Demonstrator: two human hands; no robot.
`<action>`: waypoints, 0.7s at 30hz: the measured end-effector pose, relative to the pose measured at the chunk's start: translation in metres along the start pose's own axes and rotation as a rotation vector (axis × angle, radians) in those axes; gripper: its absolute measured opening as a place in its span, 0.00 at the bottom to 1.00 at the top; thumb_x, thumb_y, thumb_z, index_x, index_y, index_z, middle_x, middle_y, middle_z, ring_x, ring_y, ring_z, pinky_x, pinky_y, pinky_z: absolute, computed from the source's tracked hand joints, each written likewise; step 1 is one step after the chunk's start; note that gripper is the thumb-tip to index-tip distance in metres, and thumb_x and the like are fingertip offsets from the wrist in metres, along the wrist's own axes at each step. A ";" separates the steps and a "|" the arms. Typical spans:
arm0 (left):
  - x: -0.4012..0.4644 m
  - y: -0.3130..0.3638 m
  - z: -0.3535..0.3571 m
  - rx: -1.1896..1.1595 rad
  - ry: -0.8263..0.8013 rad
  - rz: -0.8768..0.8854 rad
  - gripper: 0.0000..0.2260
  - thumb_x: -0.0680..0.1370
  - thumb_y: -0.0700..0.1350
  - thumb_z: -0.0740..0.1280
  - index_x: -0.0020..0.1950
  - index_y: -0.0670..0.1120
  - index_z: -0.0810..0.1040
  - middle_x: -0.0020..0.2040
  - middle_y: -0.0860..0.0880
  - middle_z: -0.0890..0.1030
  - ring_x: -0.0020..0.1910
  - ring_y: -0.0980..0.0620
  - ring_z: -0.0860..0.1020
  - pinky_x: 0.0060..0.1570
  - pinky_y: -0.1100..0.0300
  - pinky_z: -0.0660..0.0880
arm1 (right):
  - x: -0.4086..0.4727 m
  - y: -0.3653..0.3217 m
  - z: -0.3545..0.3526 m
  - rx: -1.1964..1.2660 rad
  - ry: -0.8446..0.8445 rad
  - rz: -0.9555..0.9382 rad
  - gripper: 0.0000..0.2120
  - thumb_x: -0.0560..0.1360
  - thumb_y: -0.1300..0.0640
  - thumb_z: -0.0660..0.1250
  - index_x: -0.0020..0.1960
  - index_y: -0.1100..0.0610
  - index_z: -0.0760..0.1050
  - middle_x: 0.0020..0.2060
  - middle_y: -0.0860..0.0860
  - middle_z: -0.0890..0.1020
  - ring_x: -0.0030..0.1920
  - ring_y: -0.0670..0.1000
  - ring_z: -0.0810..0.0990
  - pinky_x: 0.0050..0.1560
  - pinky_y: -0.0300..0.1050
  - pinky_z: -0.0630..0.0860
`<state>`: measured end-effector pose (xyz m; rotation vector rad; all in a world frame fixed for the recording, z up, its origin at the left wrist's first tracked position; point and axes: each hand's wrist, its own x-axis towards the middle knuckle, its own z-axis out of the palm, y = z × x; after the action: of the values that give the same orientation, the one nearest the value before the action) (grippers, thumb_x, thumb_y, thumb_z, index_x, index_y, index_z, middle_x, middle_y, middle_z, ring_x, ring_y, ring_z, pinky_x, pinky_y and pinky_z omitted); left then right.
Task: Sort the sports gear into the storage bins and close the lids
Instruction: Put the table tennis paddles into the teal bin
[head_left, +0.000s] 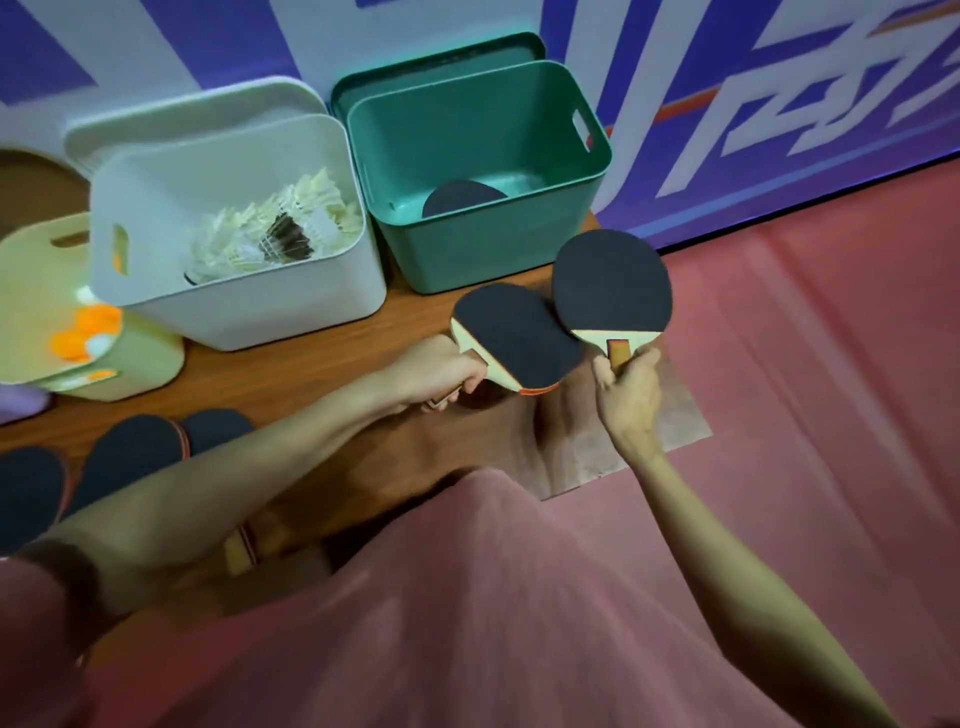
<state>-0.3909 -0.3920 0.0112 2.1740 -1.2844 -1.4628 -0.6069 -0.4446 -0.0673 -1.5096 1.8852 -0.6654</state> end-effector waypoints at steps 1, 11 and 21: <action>-0.003 0.003 -0.007 0.017 0.004 0.016 0.07 0.67 0.43 0.66 0.30 0.44 0.71 0.21 0.50 0.71 0.18 0.52 0.68 0.24 0.65 0.64 | 0.000 -0.007 -0.003 0.033 0.032 -0.006 0.15 0.75 0.59 0.63 0.55 0.68 0.64 0.35 0.50 0.70 0.46 0.64 0.76 0.41 0.47 0.63; 0.008 0.035 -0.101 -0.096 0.180 0.144 0.08 0.69 0.36 0.64 0.30 0.41 0.71 0.23 0.46 0.70 0.19 0.50 0.66 0.21 0.67 0.60 | 0.049 -0.097 -0.011 0.169 0.097 -0.202 0.12 0.75 0.59 0.63 0.53 0.65 0.65 0.38 0.53 0.71 0.44 0.60 0.73 0.37 0.42 0.56; 0.110 0.054 -0.152 -0.371 0.180 -0.011 0.14 0.78 0.39 0.65 0.38 0.49 0.63 0.29 0.49 0.63 0.18 0.58 0.61 0.19 0.69 0.56 | 0.113 -0.147 -0.010 0.084 -0.037 -0.284 0.11 0.76 0.57 0.62 0.52 0.63 0.65 0.43 0.56 0.72 0.42 0.57 0.70 0.39 0.44 0.57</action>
<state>-0.2797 -0.5481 0.0458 2.0121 -0.8640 -1.3465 -0.5348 -0.5872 0.0272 -1.7390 1.6089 -0.8265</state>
